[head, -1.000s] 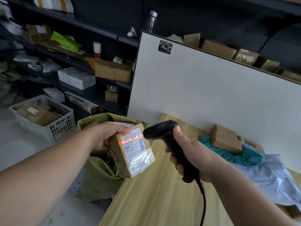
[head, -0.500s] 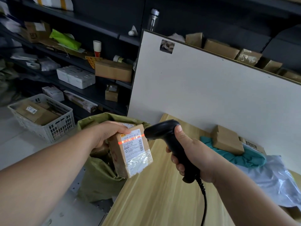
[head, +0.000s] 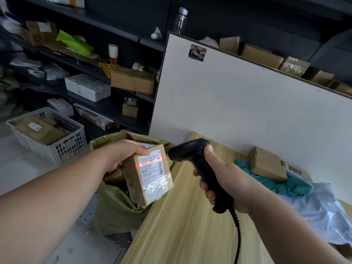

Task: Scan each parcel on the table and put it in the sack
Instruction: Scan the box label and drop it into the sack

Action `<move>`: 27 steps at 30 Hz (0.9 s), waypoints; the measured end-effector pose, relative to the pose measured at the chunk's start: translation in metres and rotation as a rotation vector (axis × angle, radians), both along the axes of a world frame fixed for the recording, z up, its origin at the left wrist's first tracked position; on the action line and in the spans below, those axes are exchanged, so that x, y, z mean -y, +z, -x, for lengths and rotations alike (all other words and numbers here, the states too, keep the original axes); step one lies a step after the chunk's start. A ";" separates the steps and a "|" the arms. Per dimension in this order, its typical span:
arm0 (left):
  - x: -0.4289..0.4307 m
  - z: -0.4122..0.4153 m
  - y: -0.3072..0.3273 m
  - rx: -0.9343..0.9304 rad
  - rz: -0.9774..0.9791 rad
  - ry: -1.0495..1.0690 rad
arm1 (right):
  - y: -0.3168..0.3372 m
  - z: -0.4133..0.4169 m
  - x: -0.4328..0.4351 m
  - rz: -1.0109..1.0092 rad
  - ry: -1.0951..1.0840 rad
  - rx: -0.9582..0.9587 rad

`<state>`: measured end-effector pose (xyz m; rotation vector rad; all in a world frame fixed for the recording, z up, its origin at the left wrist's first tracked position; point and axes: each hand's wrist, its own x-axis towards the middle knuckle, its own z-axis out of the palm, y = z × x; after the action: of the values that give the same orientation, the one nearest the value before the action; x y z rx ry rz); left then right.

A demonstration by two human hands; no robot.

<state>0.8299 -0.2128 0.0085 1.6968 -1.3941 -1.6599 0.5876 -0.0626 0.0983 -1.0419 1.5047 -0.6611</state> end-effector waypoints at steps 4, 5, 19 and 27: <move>0.003 -0.001 -0.001 0.013 0.003 -0.005 | 0.000 -0.001 0.002 -0.007 0.014 0.000; 0.004 -0.001 -0.001 0.016 0.004 -0.008 | 0.000 -0.002 0.003 -0.011 0.015 0.001; 0.015 -0.002 -0.004 -0.041 0.088 0.058 | -0.009 -0.002 0.014 0.001 -0.015 -0.027; 0.018 0.015 -0.038 0.630 0.830 -0.032 | -0.026 0.015 0.008 0.001 -0.148 -0.034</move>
<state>0.8146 -0.2311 -0.0299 1.6846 -1.9973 -0.3729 0.5726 -0.0704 0.0727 -0.9530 1.6229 -0.7508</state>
